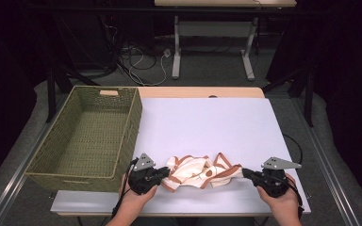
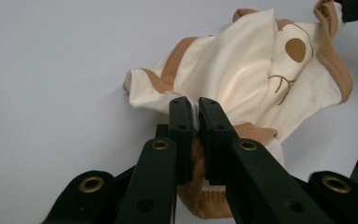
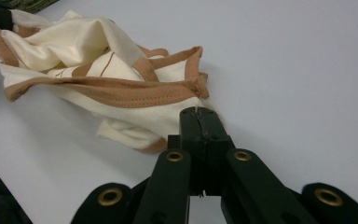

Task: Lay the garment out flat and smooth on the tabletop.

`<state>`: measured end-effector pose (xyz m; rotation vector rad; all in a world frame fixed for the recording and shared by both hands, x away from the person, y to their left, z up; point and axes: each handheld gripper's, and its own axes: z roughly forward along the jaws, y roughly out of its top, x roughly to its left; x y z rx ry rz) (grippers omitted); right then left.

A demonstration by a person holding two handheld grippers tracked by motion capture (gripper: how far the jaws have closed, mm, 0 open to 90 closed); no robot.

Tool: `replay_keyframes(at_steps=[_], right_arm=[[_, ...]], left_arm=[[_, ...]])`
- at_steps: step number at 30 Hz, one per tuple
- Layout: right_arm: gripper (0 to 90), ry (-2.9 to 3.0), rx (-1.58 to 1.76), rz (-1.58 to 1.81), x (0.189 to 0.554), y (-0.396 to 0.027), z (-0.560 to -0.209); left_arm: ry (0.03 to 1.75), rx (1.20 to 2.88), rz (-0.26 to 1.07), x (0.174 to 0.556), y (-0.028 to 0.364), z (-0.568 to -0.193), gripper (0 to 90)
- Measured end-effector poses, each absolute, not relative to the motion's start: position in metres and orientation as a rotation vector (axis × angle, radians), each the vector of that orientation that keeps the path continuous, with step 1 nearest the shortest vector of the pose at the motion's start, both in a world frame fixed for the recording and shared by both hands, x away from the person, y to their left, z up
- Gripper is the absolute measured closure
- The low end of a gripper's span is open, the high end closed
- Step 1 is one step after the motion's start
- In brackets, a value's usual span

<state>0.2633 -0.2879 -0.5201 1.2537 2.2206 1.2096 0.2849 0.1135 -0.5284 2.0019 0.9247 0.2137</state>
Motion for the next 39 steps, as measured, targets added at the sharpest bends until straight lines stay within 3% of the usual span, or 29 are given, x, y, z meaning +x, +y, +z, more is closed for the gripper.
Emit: replay_keyframes(at_steps=[7,18,32,39], right_arm=[[89.8,2.281,1.234,1.180,0.265,-0.285,-0.528],[79.6,2.239,1.246,1.225,0.261,-0.290,-0.521],[44.1,2.204,1.213,1.202,0.267,-0.280,-0.523],[32.4,2.193,1.231,1.190,0.271,-0.275,-0.522]], left_arm=[[0.929,2.009,0.198,0.285,0.116,-0.530,80.8],[0.943,1.984,0.207,0.286,0.121,-0.525,69.4],[0.971,1.919,0.240,0.290,0.124,-0.527,48.3],[0.972,1.936,0.278,0.295,0.123,-0.531,40.1]])
